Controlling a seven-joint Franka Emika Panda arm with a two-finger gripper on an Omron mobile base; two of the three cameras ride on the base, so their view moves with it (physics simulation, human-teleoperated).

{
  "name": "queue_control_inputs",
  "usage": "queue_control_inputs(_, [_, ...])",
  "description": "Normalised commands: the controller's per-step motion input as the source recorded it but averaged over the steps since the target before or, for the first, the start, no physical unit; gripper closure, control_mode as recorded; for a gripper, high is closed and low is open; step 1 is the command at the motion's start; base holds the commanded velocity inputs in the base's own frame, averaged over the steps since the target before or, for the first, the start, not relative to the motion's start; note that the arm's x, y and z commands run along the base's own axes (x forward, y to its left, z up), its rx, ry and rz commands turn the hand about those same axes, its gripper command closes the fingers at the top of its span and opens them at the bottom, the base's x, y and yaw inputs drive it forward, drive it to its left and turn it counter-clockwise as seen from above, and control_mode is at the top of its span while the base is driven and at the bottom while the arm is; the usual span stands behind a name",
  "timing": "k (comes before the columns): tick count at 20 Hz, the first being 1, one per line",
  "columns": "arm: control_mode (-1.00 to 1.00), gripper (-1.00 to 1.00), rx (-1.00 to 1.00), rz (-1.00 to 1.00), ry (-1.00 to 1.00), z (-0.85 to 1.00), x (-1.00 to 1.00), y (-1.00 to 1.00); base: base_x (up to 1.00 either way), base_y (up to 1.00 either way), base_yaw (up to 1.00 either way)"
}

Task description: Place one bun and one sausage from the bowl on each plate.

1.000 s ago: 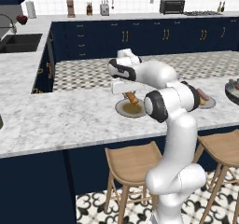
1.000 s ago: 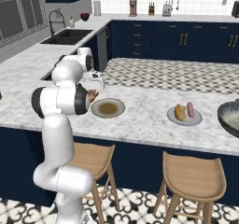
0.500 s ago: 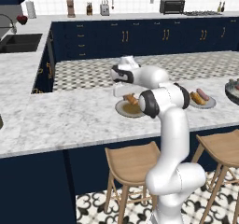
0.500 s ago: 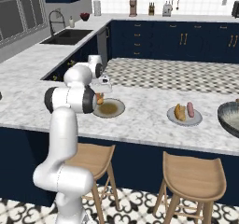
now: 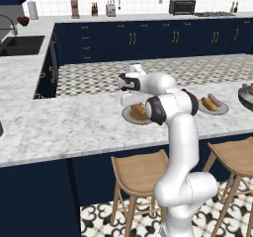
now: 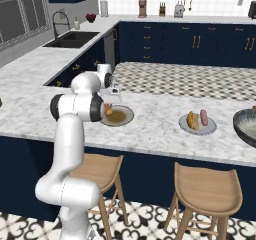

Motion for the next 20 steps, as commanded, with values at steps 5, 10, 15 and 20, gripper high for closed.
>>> queue_control_inputs(5, [-1.00,1.00,0.00,0.00,-0.01,-0.34,0.46,0.00,0.00,0.00,0.00])
queue_control_inputs(10, [-1.00,1.00,0.00,0.00,0.01,-0.26,0.48,0.09,0.00,0.00,0.00])
queue_control_inputs(15, [-1.00,-1.00,0.00,0.00,0.08,-0.16,0.25,0.02,0.00,0.00,0.00])
queue_control_inputs(20, [-1.00,-1.00,0.00,0.00,0.09,-0.02,0.06,0.00,0.00,0.00,0.00])
